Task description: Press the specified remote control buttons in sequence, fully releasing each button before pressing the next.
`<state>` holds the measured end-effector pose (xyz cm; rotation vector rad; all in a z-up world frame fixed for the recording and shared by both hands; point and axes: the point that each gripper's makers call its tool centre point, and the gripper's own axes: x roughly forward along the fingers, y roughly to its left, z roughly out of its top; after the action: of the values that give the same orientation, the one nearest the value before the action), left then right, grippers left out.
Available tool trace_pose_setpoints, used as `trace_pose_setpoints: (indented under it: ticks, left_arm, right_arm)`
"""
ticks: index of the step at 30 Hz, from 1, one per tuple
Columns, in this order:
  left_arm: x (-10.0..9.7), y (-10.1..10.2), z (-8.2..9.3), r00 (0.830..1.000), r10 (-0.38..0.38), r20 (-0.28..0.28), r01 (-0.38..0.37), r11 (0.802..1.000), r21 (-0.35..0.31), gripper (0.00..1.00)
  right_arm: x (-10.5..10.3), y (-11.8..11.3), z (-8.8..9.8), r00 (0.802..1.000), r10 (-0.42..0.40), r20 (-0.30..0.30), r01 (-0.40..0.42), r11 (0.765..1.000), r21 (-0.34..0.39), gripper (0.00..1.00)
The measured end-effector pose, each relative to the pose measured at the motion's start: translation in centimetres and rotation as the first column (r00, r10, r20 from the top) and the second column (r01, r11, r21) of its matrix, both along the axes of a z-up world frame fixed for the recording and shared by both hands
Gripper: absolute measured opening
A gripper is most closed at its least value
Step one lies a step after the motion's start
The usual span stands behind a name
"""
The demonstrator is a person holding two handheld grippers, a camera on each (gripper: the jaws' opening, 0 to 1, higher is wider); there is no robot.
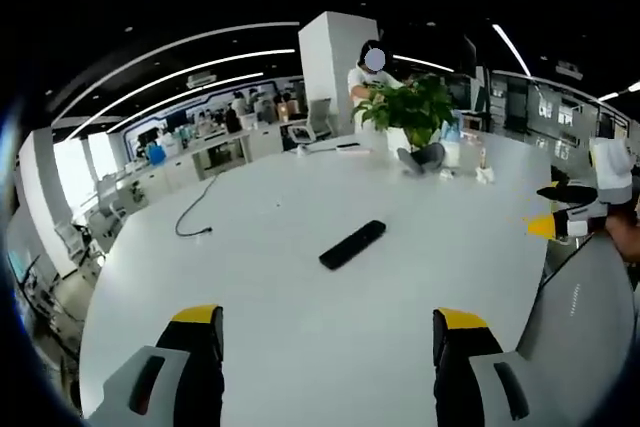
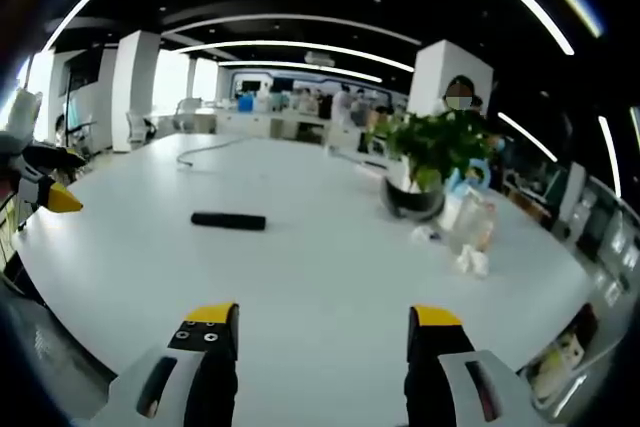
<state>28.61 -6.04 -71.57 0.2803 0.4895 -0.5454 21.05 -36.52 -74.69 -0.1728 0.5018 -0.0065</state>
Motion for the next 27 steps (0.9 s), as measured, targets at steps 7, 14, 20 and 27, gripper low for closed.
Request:
trace_pose_setpoints:
  ticks: [7, 14, 20, 27]
  left_arm:
    - [2.4, -2.3, 1.2, 0.997, -0.082, 0.013, 0.082, 0.996, 0.029, 0.92]
    - [4.1, -4.2, 1.0, 0.987, -0.163, 0.012, 0.161, 0.984, 0.075, 0.92]
    - [5.9, -5.3, 0.0, 0.978, -0.205, -0.025, 0.206, 0.974, 0.090, 0.91]
    - [7.9, -6.3, -0.2, 0.966, -0.259, -0.014, 0.258, 0.957, 0.134, 0.89]
  right_arm:
    - [0.0, -0.2, 0.0, 1.000, -0.009, -0.003, 0.009, 1.000, -0.003, 0.66]
    - [-0.1, -0.2, -0.3, 1.000, -0.007, -0.019, 0.007, 1.000, -0.009, 0.65]
    - [-0.1, -0.2, -0.4, 1.000, -0.007, -0.024, 0.006, 1.000, -0.014, 0.64]
    - [-0.2, -0.4, -0.5, 0.999, -0.017, -0.030, 0.017, 1.000, -0.011, 0.62]
